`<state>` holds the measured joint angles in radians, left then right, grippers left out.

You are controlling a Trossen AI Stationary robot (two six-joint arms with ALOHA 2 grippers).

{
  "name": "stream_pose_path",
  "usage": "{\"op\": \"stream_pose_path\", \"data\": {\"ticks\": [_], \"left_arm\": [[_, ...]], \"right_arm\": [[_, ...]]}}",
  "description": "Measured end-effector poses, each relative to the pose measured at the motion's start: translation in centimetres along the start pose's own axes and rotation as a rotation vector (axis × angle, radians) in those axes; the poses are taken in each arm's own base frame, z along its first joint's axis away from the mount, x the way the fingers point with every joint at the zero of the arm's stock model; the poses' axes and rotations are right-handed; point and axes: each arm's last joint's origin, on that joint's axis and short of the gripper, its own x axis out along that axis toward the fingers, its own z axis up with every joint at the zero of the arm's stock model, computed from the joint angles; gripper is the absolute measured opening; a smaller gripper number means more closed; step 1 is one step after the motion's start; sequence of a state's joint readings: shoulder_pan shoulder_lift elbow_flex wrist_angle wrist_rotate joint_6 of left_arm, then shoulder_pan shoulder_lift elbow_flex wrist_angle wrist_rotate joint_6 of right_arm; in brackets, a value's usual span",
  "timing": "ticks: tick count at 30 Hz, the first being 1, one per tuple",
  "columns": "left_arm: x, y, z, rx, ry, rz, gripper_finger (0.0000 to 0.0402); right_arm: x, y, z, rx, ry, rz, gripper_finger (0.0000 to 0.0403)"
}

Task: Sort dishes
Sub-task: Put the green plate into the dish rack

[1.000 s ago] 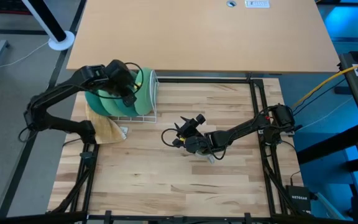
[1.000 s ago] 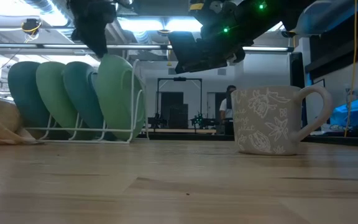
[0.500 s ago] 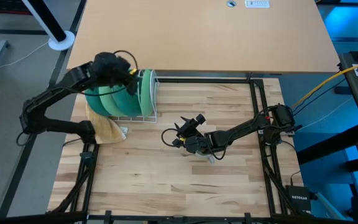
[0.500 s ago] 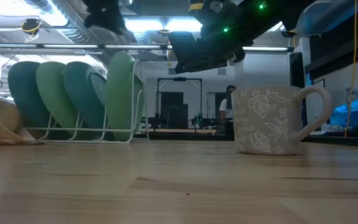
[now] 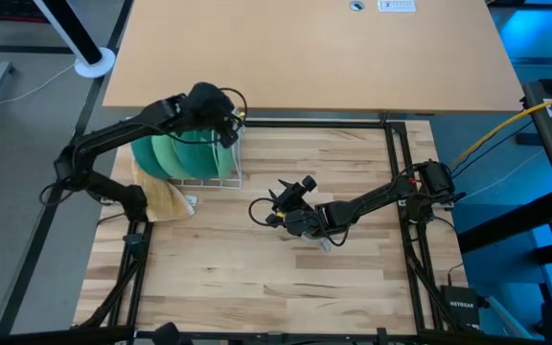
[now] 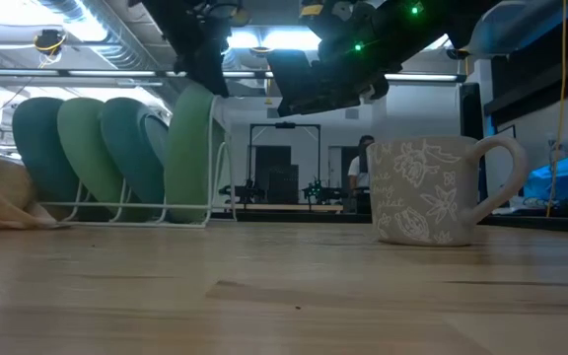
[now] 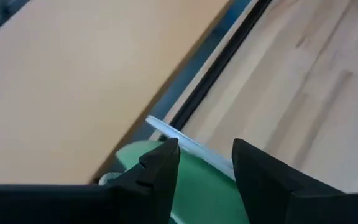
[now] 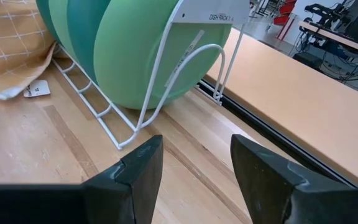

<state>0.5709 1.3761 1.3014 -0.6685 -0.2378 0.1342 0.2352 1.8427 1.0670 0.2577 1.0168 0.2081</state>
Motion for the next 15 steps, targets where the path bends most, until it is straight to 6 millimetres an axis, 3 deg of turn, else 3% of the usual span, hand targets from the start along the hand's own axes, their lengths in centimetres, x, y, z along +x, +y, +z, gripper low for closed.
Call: {"op": "stream_pose_path", "data": {"ticks": [6, 15], "left_arm": [[-0.3, 0.2, -0.4, 0.034, 0.05, 0.089, 0.0143], [-2.8, 1.1, -1.2, 0.031, 0.073, 0.171, 0.0143]], "right_arm": [[0.0, 0.0, -0.1, -0.006, 0.004, 0.0, 0.0195], [0.0, 0.0, -0.1, -0.006, 0.004, 0.0, 0.0195]]}}
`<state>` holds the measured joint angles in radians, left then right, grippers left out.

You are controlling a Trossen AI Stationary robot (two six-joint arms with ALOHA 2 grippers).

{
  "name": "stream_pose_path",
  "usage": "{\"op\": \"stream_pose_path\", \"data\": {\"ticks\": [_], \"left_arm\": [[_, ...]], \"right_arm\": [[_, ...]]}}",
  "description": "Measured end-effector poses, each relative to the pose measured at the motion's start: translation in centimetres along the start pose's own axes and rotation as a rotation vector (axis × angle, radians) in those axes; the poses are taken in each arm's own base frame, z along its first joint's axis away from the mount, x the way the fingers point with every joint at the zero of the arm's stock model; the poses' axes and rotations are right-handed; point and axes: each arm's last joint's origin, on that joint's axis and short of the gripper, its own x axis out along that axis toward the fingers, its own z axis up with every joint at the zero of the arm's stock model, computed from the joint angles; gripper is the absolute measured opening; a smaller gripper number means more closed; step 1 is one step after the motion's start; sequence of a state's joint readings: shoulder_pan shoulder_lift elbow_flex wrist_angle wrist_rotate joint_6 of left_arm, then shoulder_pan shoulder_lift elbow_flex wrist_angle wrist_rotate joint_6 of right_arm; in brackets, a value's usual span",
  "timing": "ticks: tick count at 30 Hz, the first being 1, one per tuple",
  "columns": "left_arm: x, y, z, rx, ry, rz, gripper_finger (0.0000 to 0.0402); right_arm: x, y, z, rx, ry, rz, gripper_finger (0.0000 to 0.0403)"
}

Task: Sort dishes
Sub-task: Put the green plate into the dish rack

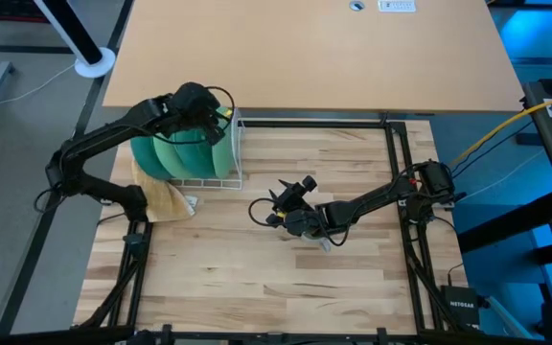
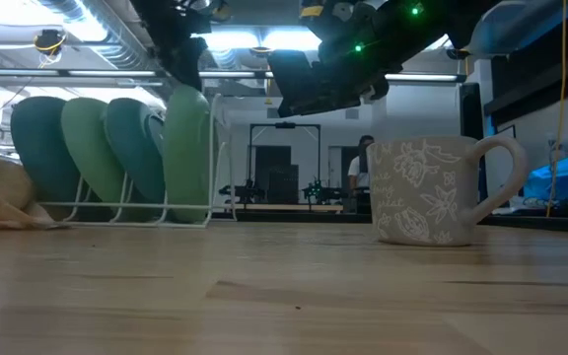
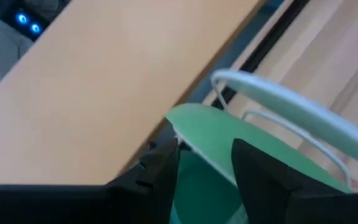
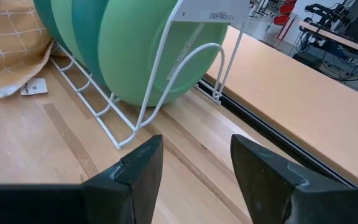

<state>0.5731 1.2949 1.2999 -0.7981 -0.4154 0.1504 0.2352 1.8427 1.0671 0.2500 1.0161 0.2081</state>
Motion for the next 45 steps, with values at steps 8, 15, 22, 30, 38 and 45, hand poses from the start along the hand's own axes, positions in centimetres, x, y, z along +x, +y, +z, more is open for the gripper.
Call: {"op": "stream_pose_path", "data": {"ticks": [8, 15, 22, 30, 38, 45], "left_arm": [[-0.5, 0.4, -1.0, -0.018, 0.087, 0.046, 0.0143], [-0.5, 0.8, -1.3, -0.05, 0.114, 0.07, 0.0143], [-0.5, 0.9, -1.4, -0.056, 0.125, 0.078, 0.0143], [-1.3, 0.6, -1.6, -0.041, 0.113, 0.055, 0.0143], [-2.9, 0.4, -2.1, -0.022, 0.094, 0.03, 0.0143], [-3.2, 0.2, -2.7, -0.036, 0.14, 0.025, 0.0143]], "right_arm": [[0.0, 0.0, -0.2, -0.017, 0.011, -0.002, 0.0195], [0.0, 0.0, -0.2, -0.019, 0.013, 0.002, 0.0195], [0.0, 0.0, -0.2, -0.02, 0.014, 0.005, 0.0195], [0.0, 0.0, -0.2, -0.02, 0.014, 0.005, 0.0195], [0.0, 0.0, -0.2, -0.02, 0.014, 0.005, 0.0195], [0.0, 0.0, -0.2, -0.02, 0.014, 0.007, 0.0195]]}}
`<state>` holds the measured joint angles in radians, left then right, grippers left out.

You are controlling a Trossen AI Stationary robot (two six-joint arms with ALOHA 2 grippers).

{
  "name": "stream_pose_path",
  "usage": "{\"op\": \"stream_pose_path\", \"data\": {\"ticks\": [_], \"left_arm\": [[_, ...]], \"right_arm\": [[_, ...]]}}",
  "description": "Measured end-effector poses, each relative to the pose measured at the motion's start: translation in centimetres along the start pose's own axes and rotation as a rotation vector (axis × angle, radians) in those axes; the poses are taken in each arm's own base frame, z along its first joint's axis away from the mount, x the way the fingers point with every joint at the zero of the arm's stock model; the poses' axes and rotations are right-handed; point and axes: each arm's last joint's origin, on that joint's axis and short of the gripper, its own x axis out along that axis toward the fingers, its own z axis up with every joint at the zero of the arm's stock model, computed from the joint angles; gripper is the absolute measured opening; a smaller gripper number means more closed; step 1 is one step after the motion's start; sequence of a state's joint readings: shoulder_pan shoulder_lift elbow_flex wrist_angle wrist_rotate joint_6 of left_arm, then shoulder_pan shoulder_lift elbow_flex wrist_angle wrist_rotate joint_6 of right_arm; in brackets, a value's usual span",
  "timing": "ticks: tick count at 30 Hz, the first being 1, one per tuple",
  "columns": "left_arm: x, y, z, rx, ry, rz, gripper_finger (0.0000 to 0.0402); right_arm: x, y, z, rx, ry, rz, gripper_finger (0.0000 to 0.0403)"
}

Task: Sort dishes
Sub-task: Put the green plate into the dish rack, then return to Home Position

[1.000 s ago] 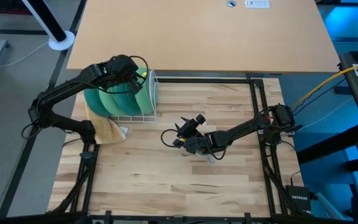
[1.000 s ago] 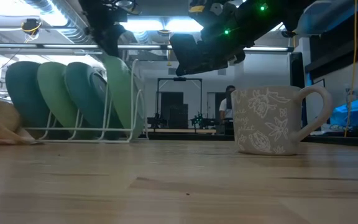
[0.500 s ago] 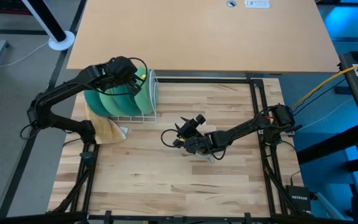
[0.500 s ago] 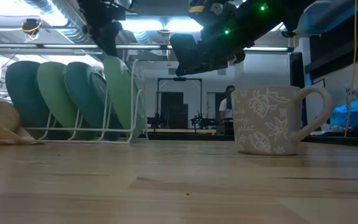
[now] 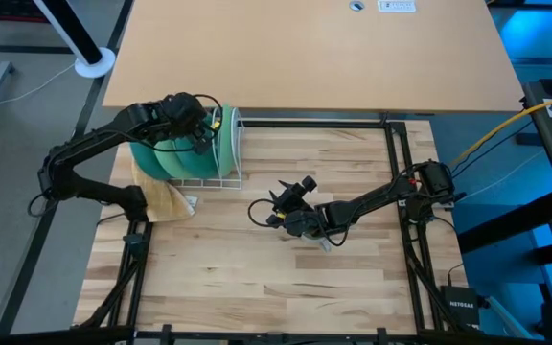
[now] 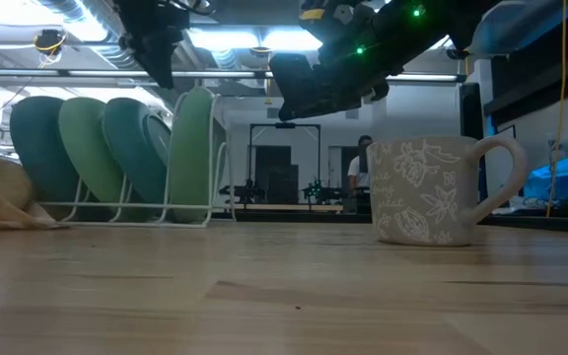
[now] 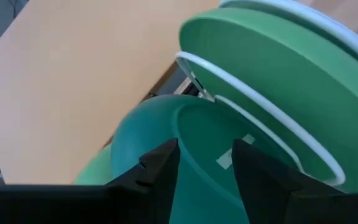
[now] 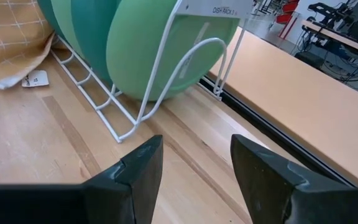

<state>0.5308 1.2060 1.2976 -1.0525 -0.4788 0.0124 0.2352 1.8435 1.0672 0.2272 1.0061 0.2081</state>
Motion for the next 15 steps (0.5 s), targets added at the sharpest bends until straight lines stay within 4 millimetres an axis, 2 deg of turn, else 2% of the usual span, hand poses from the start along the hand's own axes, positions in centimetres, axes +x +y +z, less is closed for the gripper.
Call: {"op": "stream_pose_path", "data": {"ticks": [6, 9, 13, 15], "left_arm": [[0.0, 0.0, 0.1, -0.033, -0.011, -0.001, 0.0143], [-0.2, -0.3, 0.1, -0.058, -0.017, -0.055, 0.0143], [-1.4, -0.9, -0.2, -0.08, -0.05, -0.165, 0.0143], [-2.5, -0.9, -0.6, -0.088, -0.078, -0.195, 0.0143]], "right_arm": [[0.0, 0.1, 0.0, 0.0, 0.004, 0.019, 0.0195], [0.0, 0.1, 0.0, -0.001, 0.005, 0.023, 0.0195], [-0.3, -0.2, 0.1, -0.101, 0.012, 0.009, 0.0195], [-1.1, -0.6, 1.0, -0.14, -0.014, -0.028, 0.0195]]}}
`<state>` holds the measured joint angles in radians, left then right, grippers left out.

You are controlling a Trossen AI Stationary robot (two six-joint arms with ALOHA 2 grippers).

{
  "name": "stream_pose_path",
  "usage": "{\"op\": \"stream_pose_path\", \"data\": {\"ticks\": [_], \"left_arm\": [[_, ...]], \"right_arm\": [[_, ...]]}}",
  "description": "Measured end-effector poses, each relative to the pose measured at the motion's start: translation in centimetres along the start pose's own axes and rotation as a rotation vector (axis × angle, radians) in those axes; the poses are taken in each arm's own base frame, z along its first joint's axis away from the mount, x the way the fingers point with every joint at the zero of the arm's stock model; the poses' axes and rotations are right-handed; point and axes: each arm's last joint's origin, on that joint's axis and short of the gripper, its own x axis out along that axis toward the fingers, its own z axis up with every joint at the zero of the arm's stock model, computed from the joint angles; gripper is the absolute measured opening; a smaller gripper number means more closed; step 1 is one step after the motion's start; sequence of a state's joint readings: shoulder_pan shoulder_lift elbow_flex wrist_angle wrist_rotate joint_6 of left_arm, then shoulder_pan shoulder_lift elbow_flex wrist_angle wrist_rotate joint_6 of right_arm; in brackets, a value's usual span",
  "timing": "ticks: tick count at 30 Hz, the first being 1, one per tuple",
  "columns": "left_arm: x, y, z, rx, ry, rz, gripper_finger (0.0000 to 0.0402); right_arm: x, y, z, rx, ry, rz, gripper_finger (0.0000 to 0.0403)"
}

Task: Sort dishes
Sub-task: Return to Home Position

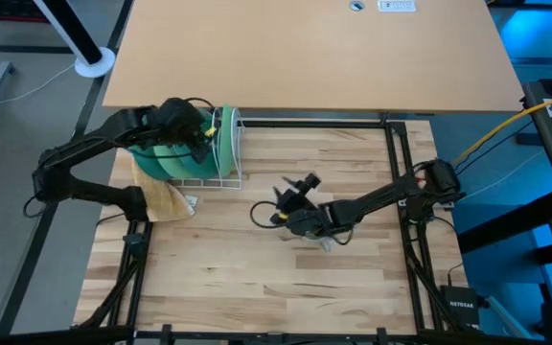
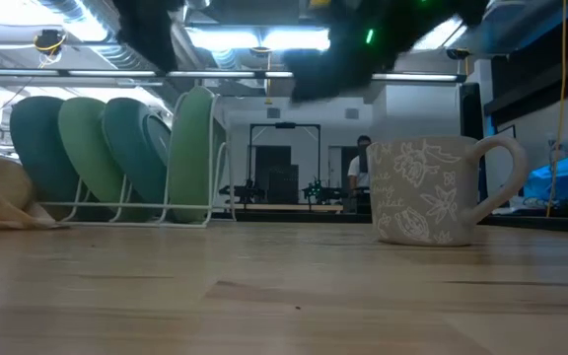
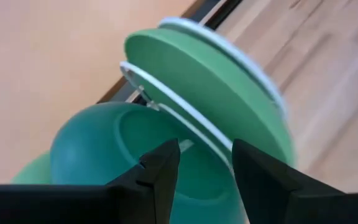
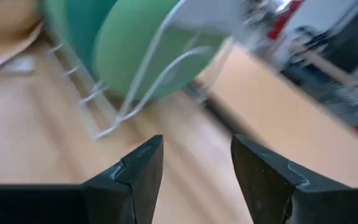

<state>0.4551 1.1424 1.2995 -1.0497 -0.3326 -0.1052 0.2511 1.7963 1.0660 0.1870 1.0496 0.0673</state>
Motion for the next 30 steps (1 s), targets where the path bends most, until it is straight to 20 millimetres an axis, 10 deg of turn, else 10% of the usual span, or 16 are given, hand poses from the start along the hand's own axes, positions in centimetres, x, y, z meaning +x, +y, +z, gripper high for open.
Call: {"op": "stream_pose_path", "data": {"ticks": [8, 15, 24, 30], "left_arm": [[-6.7, 1.7, -3.9, -0.093, -0.121, -0.075, 0.0143], [-10.1, 3.2, -9.2, -0.207, -0.236, -0.201, 0.0143], [-5.0, 0.3, -13.4, -0.217, -0.446, -0.504, 0.0143], [-0.6, -3.2, -14.7, -0.114, -0.612, -0.686, 0.0143]], "right_arm": [[-5.5, -5.3, 4.8, -0.055, -0.079, -0.121, 0.0195], [-9.3, -12.0, 4.5, -0.008, 0.007, -0.121, 0.0195], [-12.5, -19.1, 2.3, 0.153, 0.096, -0.173, 0.0195], [-12.7, -19.9, -1.1, 0.176, 0.187, -0.132, 0.0195]]}}
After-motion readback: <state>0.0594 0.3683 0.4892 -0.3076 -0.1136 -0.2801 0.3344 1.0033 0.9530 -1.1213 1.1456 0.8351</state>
